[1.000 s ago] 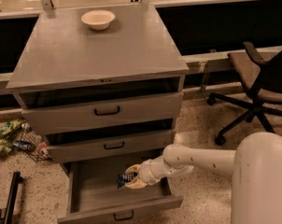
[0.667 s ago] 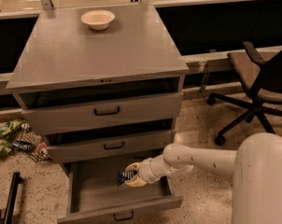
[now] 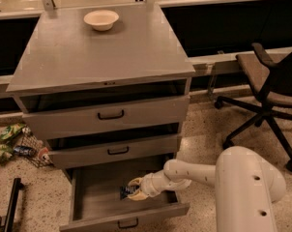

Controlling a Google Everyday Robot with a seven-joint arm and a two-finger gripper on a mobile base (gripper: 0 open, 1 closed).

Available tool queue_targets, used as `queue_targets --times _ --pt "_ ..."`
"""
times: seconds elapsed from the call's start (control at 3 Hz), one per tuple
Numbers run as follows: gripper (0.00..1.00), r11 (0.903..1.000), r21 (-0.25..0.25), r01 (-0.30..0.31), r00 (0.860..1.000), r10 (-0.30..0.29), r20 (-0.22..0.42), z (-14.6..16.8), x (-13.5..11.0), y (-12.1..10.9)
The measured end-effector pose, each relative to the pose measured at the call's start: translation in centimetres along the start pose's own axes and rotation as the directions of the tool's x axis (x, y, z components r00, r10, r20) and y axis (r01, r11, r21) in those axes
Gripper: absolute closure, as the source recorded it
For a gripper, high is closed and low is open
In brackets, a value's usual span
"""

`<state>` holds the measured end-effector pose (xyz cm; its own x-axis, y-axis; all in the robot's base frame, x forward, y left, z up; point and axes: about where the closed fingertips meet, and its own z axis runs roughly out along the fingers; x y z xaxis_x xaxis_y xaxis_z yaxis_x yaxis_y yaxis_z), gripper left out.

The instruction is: Place rxbar blueberry into bottom drawer

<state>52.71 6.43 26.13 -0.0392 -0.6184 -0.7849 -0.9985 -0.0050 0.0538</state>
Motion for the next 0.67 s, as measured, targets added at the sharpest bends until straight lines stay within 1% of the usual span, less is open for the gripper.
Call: queue_targets --times 0.33,0.67 --pt "1.00 0.9994 0.016 -0.029 1.000 0.029 0.002 1.8 2.2 -0.5" --pt "1.00 0.9993 0.024 -0.027 1.000 0.028 -0.005 3.5 3.9 -1.5"
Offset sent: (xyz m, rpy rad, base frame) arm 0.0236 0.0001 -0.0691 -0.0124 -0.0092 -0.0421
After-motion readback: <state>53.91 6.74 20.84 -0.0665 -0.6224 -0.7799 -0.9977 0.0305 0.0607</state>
